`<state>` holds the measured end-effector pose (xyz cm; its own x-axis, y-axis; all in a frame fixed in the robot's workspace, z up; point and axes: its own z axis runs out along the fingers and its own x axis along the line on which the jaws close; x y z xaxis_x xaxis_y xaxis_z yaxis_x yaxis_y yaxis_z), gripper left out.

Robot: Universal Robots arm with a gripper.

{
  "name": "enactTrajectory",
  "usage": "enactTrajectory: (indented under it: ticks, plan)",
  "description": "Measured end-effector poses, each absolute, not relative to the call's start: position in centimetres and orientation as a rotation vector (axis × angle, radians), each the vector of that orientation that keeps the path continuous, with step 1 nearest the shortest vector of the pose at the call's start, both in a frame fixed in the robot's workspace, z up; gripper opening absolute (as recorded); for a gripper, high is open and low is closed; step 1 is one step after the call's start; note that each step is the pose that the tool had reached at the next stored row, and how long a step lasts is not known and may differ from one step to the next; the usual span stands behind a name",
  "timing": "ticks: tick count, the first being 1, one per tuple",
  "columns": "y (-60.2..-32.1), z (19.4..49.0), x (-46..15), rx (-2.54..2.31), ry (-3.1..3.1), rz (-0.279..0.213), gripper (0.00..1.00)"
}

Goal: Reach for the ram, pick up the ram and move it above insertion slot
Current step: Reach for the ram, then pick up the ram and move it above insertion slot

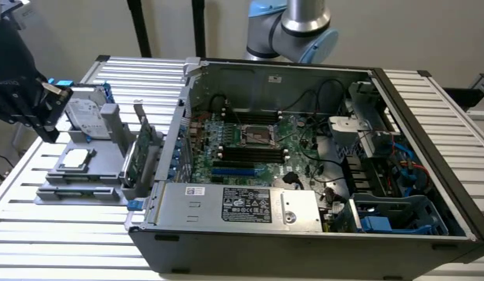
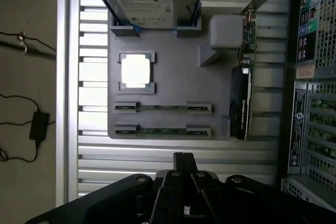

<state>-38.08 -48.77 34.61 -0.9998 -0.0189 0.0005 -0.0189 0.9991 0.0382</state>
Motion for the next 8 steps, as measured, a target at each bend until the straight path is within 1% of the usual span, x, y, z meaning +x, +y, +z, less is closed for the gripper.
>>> enactTrajectory:
  ticks: [8]
  plan:
    - [-48.71, 34.60, -38.07, 0.150, -3.135, -0.060, 0.11]
